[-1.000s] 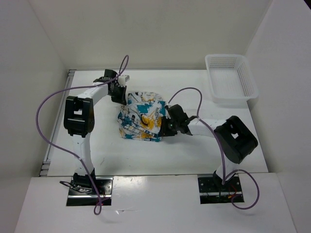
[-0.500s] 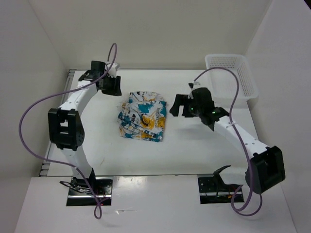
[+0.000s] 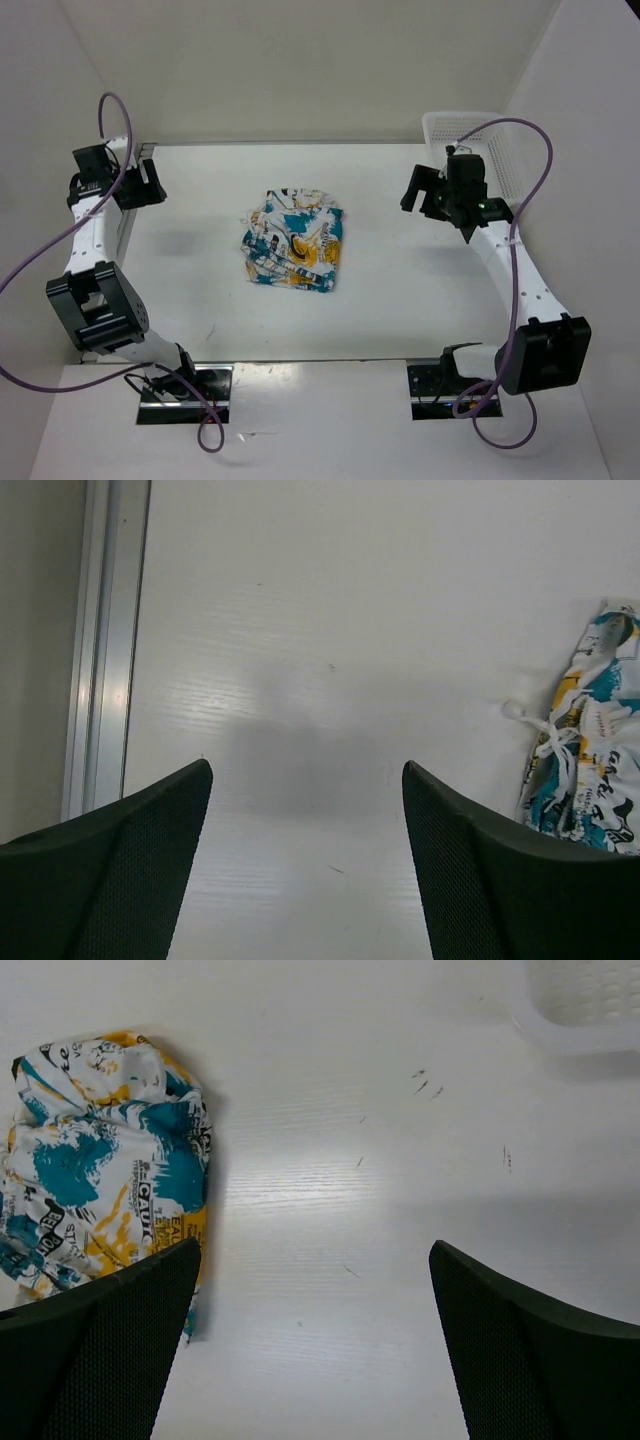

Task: Fold and stack the shorts
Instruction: Fold the shorts

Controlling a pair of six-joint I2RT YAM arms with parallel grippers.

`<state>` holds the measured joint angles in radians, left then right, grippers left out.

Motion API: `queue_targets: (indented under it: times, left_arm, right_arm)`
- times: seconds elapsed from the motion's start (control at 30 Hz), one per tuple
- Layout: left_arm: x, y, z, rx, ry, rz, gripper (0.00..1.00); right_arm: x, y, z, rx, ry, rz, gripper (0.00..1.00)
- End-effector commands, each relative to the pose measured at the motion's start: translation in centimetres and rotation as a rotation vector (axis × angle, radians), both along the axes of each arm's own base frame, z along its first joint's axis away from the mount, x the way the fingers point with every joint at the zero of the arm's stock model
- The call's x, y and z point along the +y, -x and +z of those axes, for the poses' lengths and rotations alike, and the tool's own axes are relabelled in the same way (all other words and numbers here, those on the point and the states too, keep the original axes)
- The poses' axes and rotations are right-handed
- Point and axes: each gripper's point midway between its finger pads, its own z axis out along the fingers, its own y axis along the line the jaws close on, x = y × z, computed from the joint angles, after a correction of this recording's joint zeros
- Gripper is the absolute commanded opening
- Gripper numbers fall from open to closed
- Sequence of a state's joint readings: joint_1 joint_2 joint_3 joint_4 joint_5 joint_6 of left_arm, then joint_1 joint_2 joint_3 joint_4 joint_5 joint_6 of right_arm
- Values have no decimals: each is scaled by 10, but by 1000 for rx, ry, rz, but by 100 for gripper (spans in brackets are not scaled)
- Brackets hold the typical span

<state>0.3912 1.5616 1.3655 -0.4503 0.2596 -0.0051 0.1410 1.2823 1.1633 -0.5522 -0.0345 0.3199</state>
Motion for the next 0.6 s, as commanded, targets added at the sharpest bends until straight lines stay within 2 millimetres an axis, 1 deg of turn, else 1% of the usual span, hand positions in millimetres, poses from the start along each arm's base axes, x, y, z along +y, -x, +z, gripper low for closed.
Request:
queue_targets:
  times: [0.0, 0.03, 0.07, 0.1, 0.17, 0.2, 0.27, 0.3, 0.33, 0.37, 0.4, 0.43, 0.47, 0.5, 0.57]
  left_arm:
    - [-5, 6, 12, -42, -24, -8, 84]
    - [-3, 10, 12, -42, -24, 1, 85]
    - [-3, 11, 7, -37, -22, 1, 85]
    - [-4, 13, 8, -39, -23, 1, 85]
    - [-5, 16, 8, -41, -23, 1, 87]
    - [-3, 16, 8, -37, -31, 12, 87]
    - [-1, 18, 11, -44, -43, 22, 87]
    - [-1, 18, 11, -44, -43, 22, 88]
    - [-1, 19, 16, -55, -48, 23, 88]
    - [-2, 20, 12, -47, -45, 23, 88]
    - [-1, 19, 17, -64, -51, 23, 88]
    - [-1, 19, 17, -64, -51, 23, 88]
    - [-2, 21, 13, -54, -48, 23, 88]
    - [-3, 22, 17, -64, -51, 23, 89]
    - [-3, 22, 17, -64, -51, 23, 89]
  right_arm:
    - [-12, 13, 19, -39, 24, -21, 100]
    - [-12, 17, 21, -46, 23, -21, 100]
    - [-13, 18, 24, -55, 22, -21, 100]
    - [-13, 19, 20, -46, 23, -21, 100]
    - [-13, 20, 23, -55, 22, -21, 100]
    - [-13, 21, 19, -46, 23, -21, 100]
    - [-13, 22, 22, -55, 22, -21, 100]
    - [-11, 24, 18, -46, 16, -13, 100]
    - [-11, 24, 23, -66, 14, -13, 100]
    - [-11, 24, 23, -67, 14, -13, 100]
    - [-11, 24, 23, -67, 14, -13, 100]
    - [-12, 24, 23, -68, 21, -8, 100]
    - [-12, 25, 26, -77, 20, -8, 100]
    - [-12, 25, 26, -77, 20, -8, 100]
    - [-12, 26, 29, -86, 18, -8, 100]
